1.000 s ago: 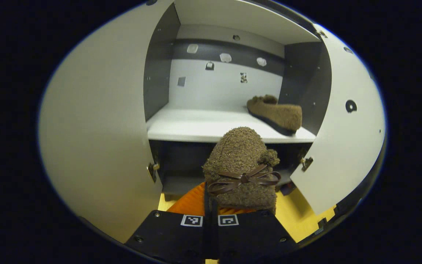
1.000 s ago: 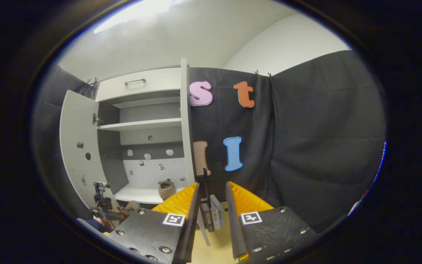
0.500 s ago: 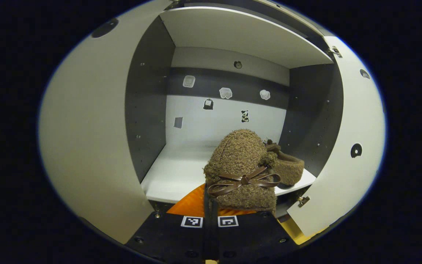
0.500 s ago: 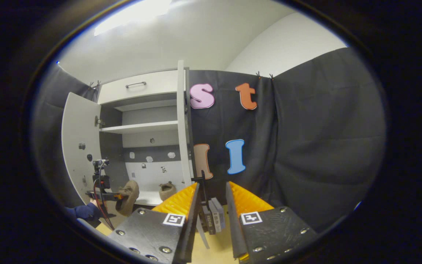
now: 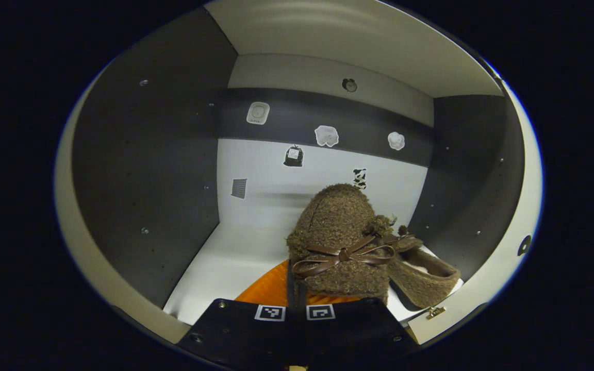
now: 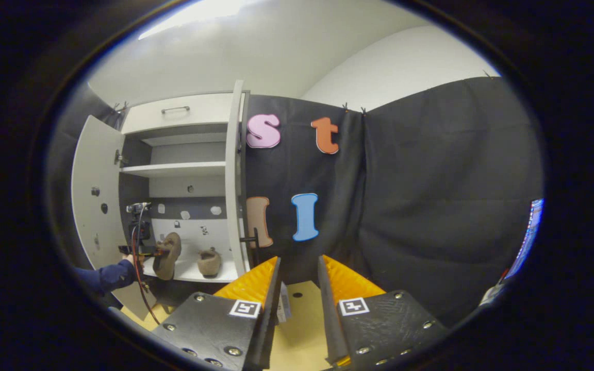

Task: Grab one shoe with the right hand and put it into the shoe cabinet, grab the other shoe with the left hand and put it into the shoe cabinet; then close the right door with the right hand and the left door with the left hand.

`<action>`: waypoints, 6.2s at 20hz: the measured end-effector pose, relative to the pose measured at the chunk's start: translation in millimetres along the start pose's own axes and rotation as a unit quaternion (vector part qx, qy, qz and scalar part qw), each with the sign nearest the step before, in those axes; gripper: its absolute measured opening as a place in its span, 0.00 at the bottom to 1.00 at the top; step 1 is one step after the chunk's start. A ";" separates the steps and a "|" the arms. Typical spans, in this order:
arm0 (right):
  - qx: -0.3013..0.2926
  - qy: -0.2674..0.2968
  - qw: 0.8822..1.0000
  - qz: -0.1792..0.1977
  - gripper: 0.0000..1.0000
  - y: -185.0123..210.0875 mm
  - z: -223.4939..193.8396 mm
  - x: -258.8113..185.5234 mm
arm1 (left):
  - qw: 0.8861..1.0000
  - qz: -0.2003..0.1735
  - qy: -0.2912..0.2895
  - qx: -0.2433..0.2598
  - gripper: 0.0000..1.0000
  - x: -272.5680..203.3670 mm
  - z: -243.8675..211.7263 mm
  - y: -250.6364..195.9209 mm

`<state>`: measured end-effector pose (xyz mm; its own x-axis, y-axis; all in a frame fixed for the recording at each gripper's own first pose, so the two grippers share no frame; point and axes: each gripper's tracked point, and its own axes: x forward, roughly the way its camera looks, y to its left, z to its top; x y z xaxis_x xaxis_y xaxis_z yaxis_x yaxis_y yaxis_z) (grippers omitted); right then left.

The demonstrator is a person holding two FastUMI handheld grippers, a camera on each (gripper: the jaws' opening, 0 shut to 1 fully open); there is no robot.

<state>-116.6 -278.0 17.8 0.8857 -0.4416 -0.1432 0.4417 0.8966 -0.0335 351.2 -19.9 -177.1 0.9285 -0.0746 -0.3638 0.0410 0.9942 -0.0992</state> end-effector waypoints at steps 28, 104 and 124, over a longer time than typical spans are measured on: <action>-0.003 0.062 0.997 -0.036 0.41 -34.9 -61.7 -38.7 | 0.996 0.060 0.072 0.000 0.71 21.8 -39.7 16.3; -0.010 0.017 0.967 0.254 0.83 190.6 -48.3 111.8 | 0.970 0.174 -0.165 -0.030 0.90 -457.8 28.7 154.0; 0.012 0.055 0.949 0.311 0.93 258.5 -70.3 133.5 | 0.964 0.214 -0.150 -0.056 0.95 -475.0 14.2 190.4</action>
<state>105.8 -102.9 -79.5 0.9565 0.1796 -0.2299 -0.1567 0.9810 0.1143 -76.7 205.9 -10.0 0.9175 0.3823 -0.1101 -0.3932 0.9135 -0.1047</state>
